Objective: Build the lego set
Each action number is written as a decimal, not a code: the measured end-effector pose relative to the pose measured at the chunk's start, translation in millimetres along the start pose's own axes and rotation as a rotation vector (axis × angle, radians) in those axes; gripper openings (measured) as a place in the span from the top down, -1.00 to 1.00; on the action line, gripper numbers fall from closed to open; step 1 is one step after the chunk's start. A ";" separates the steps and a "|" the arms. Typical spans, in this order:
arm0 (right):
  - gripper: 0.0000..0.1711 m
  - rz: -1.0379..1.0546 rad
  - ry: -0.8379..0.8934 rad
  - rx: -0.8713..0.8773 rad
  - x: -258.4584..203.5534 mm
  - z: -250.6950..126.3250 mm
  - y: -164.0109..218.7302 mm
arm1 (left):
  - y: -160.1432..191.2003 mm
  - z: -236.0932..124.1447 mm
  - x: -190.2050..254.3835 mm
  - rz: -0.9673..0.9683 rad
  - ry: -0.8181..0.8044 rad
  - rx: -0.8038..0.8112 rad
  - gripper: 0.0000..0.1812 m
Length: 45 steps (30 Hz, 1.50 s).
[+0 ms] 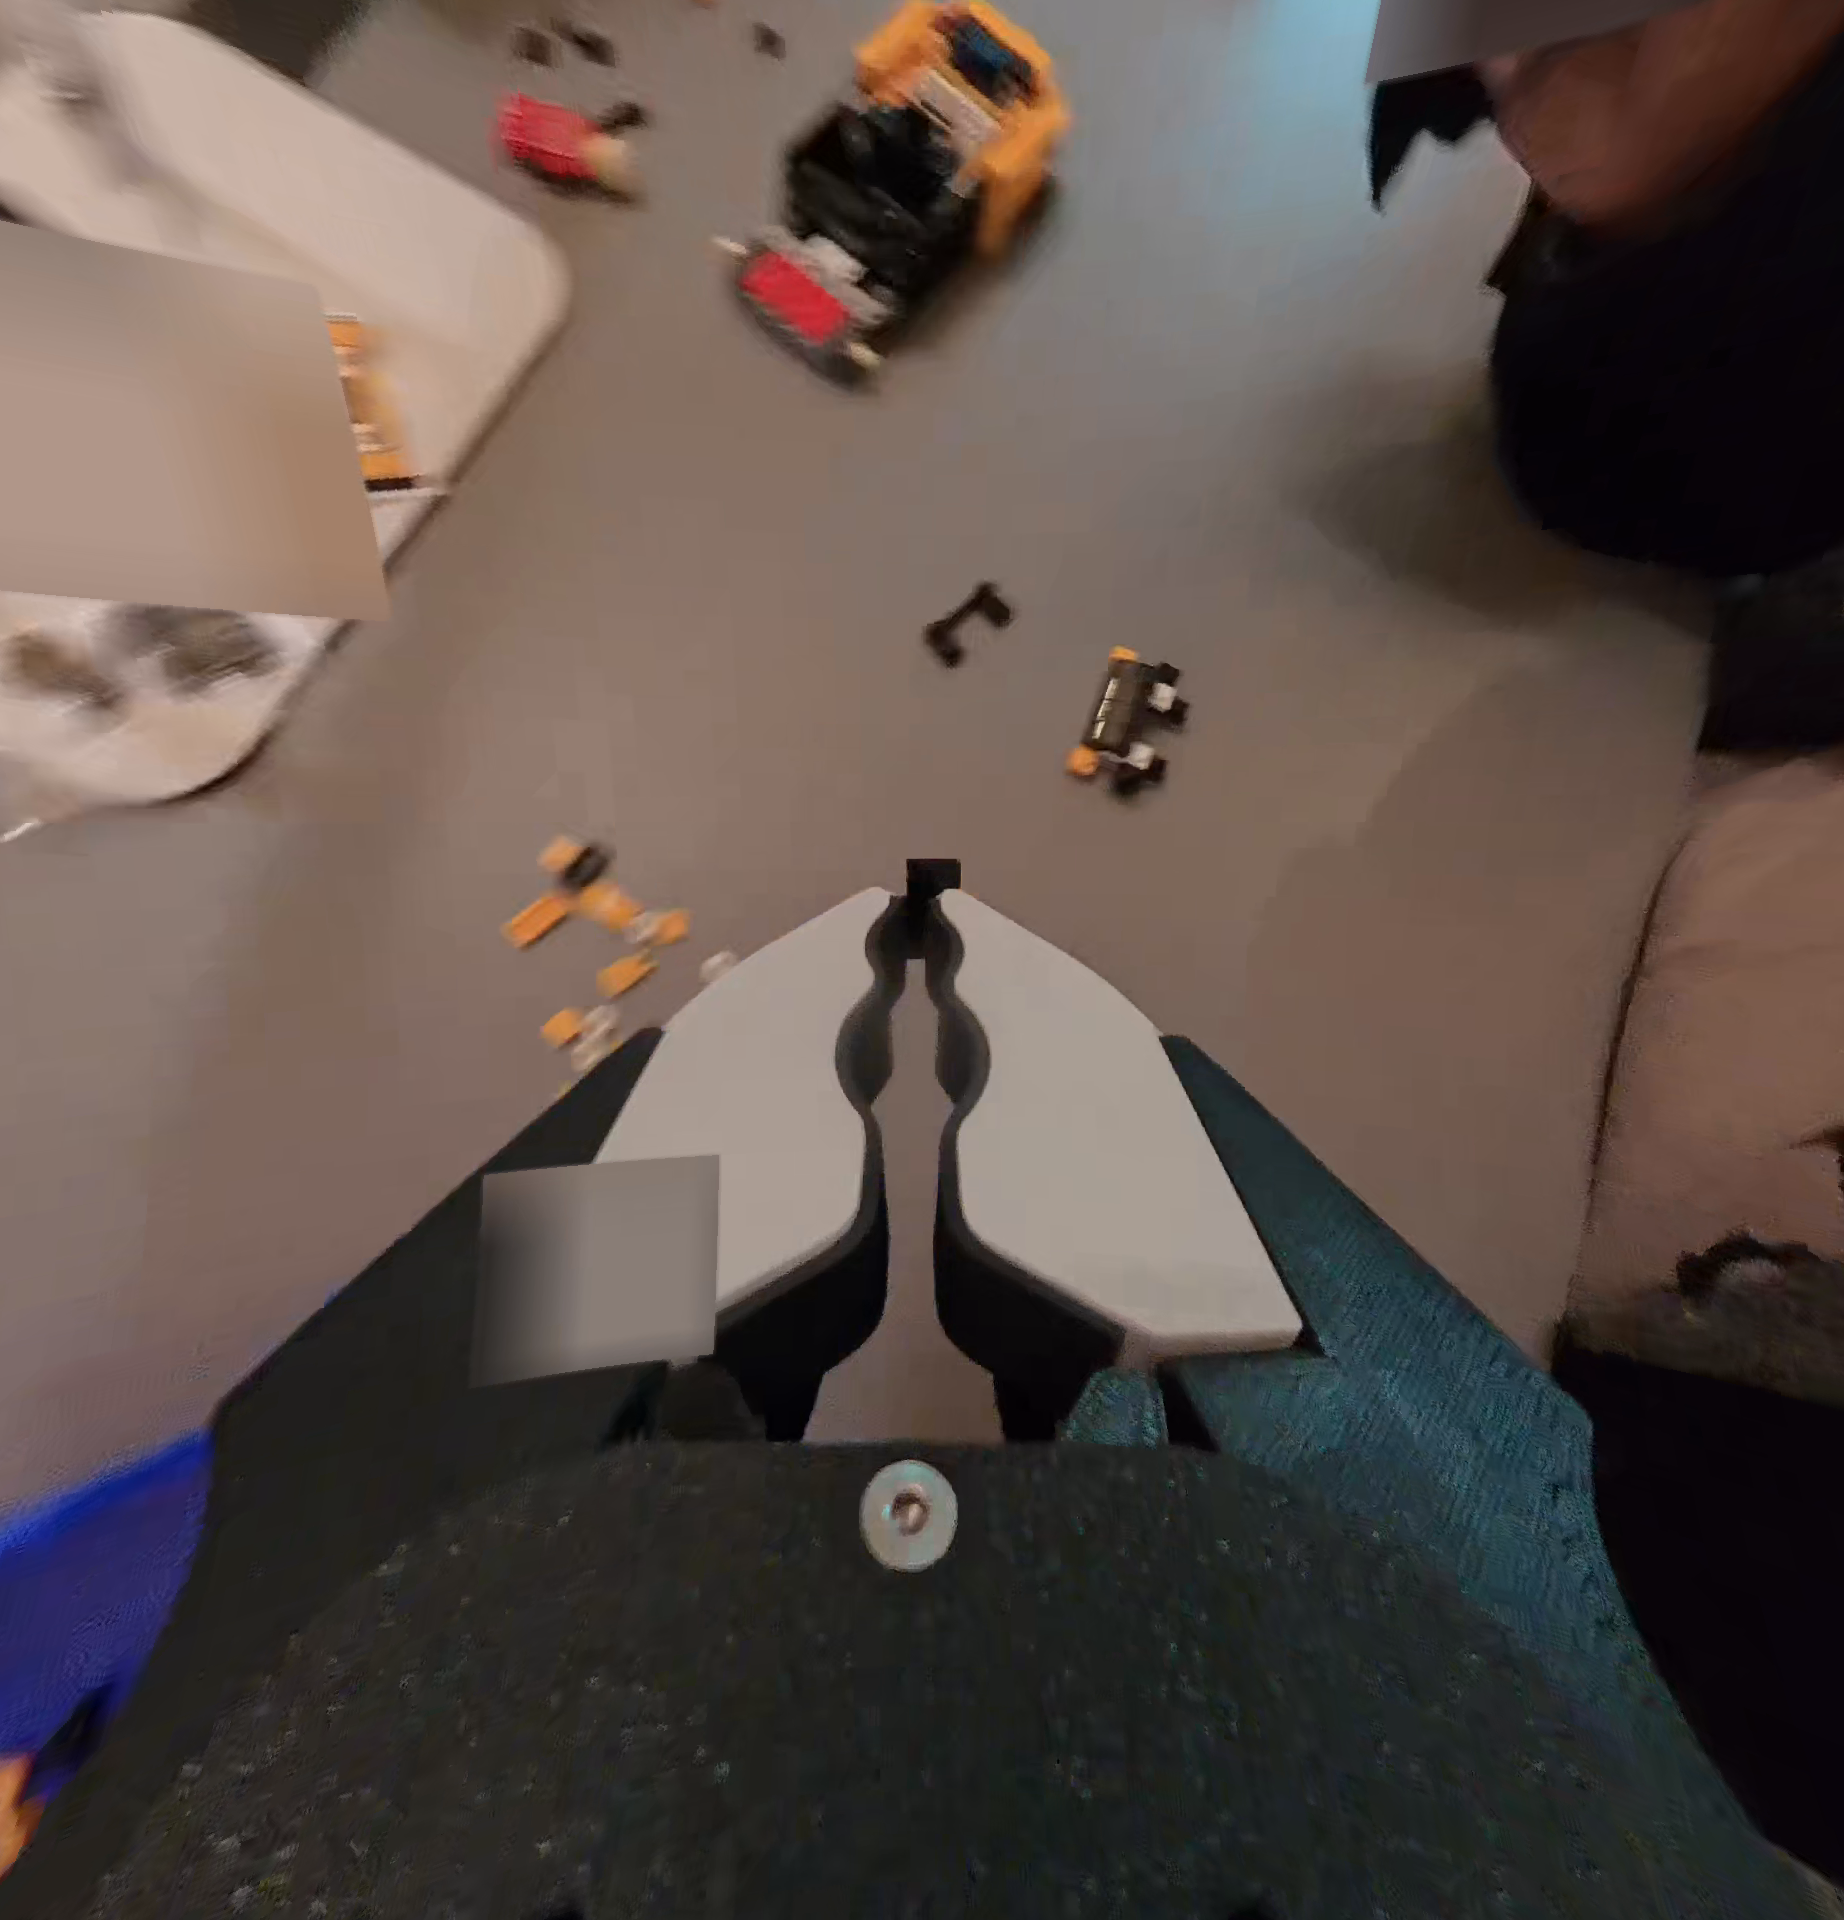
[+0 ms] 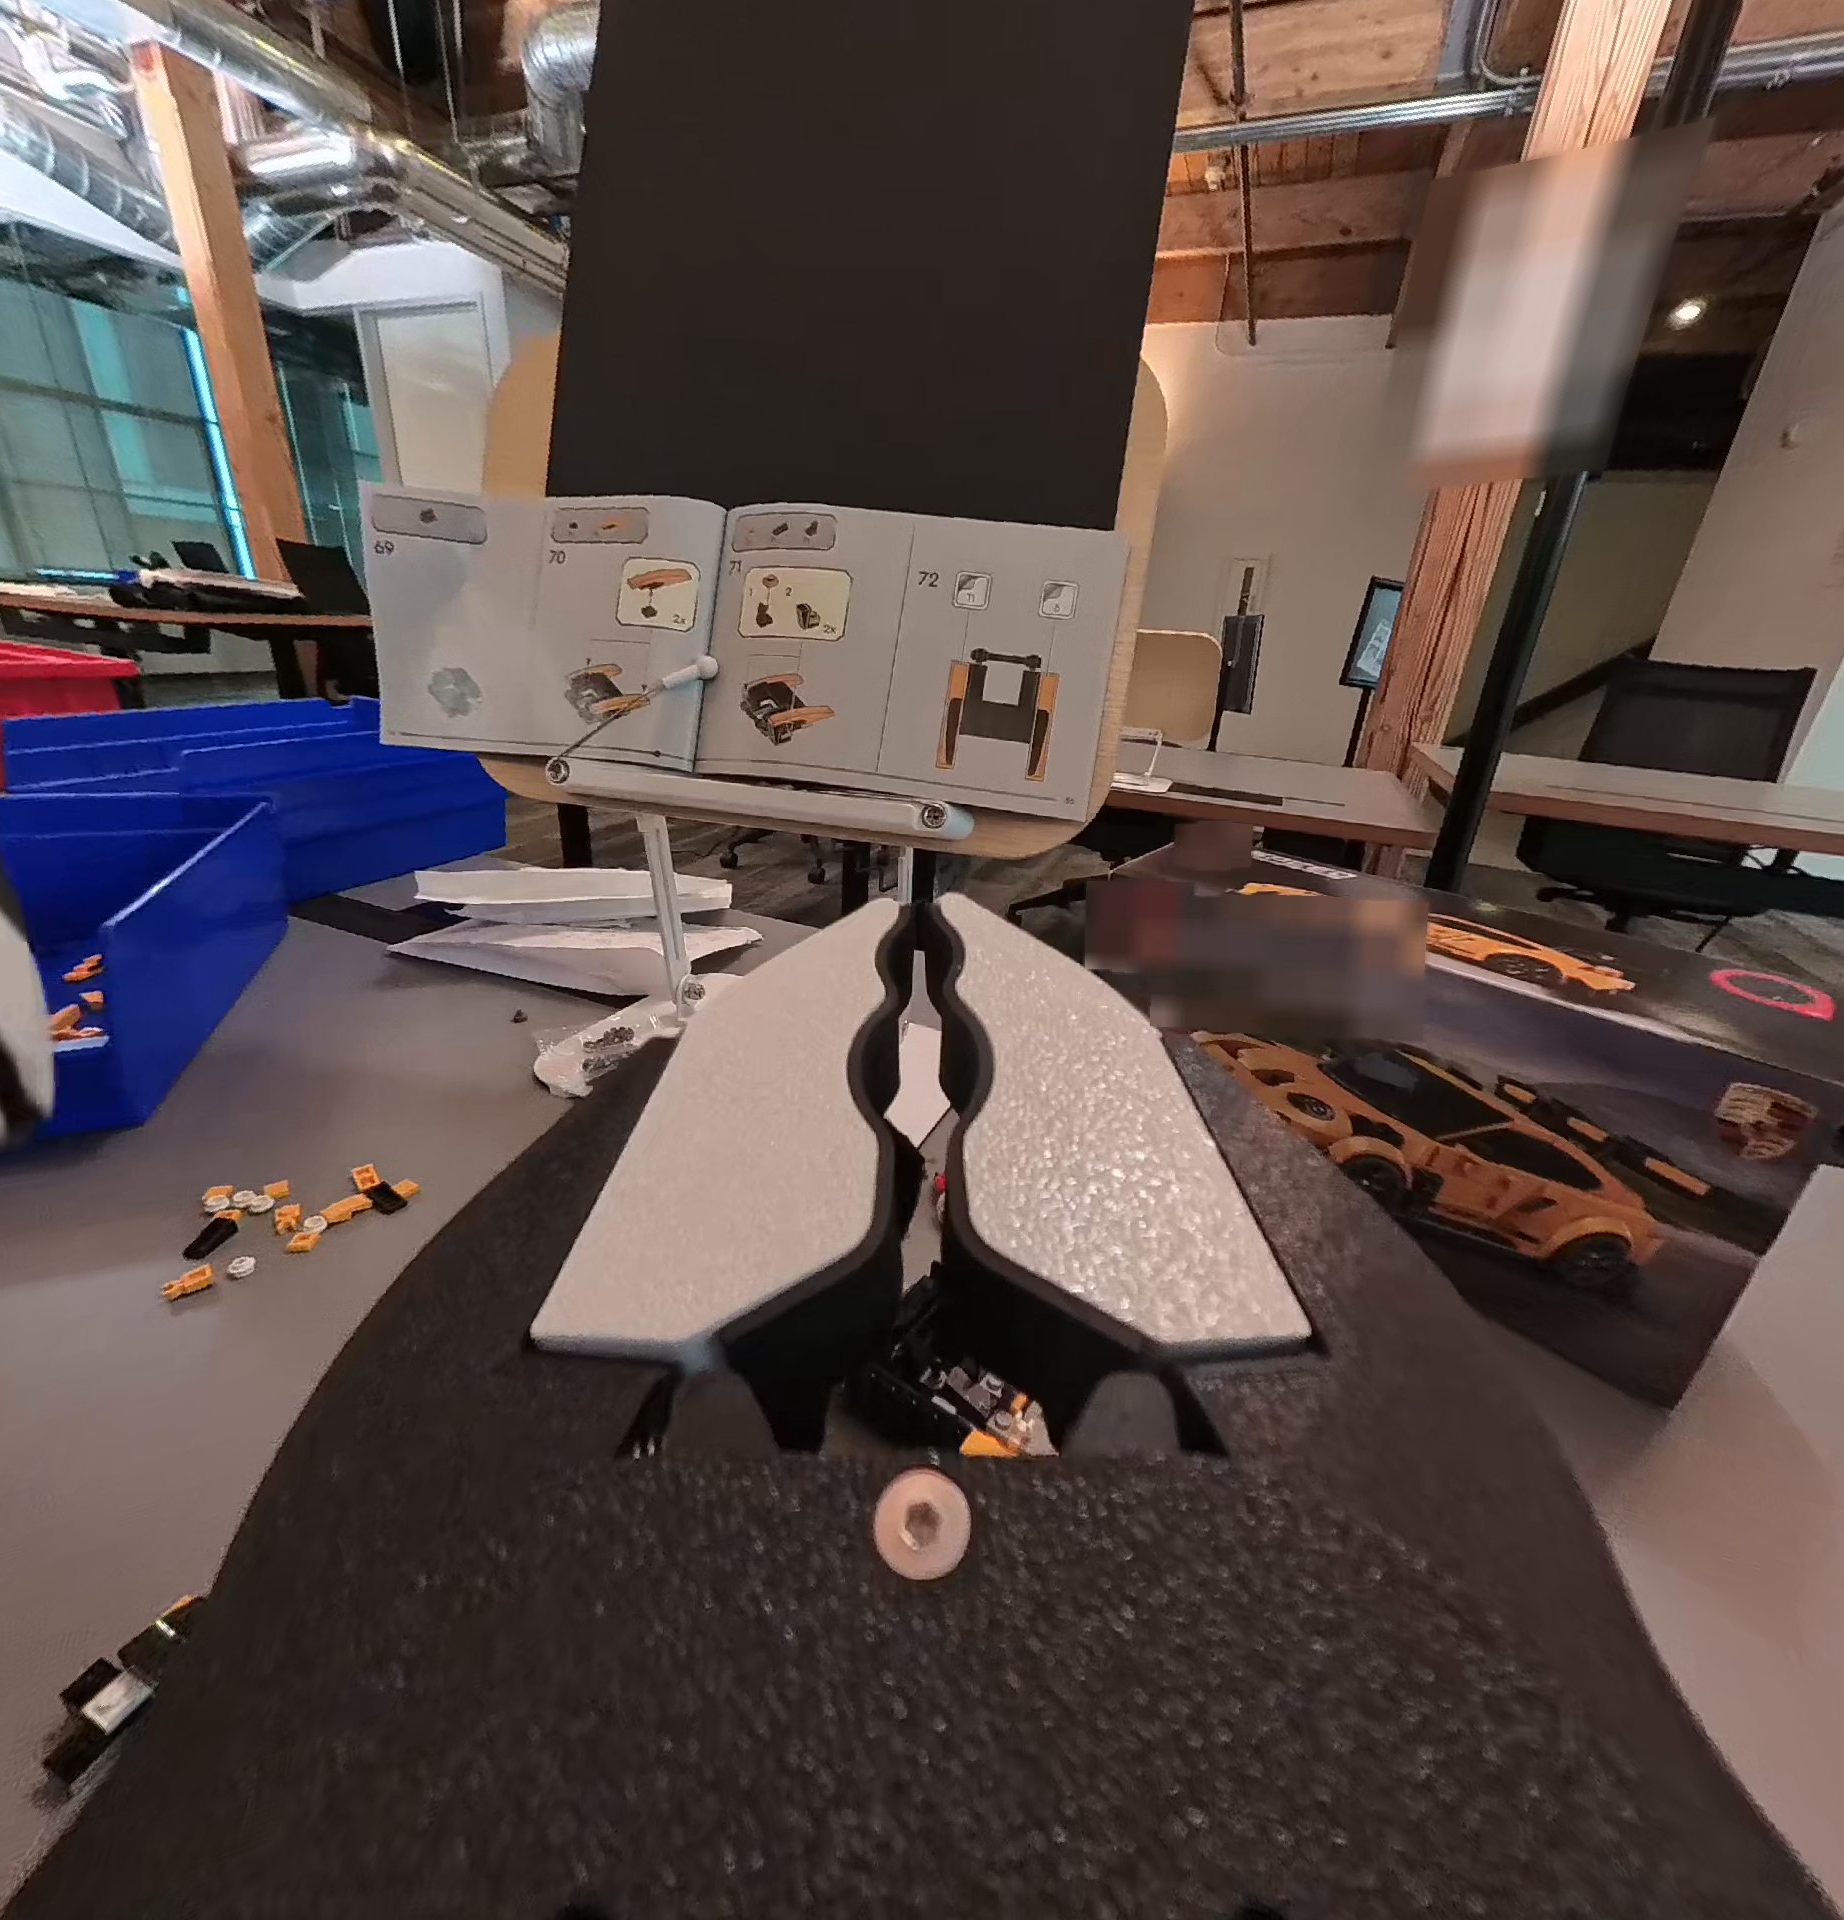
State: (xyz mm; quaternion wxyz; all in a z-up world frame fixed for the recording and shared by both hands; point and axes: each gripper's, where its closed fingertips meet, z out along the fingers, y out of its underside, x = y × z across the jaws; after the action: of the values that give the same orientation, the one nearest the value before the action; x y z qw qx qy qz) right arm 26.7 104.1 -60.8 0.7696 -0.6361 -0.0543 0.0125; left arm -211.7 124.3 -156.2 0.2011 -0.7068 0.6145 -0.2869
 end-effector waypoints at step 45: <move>0.82 -0.505 -1.143 -0.884 -175.6 -101.4 146.7 | 18.1 63.6 28.9 0.259 -0.038 0.306 0.79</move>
State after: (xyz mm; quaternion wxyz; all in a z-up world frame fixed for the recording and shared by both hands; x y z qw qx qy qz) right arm -130.4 17.4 -235.2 0.2751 -0.7479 -0.5876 0.1404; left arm -181.6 88.5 -211.1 0.3528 -0.5883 0.6458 -0.3353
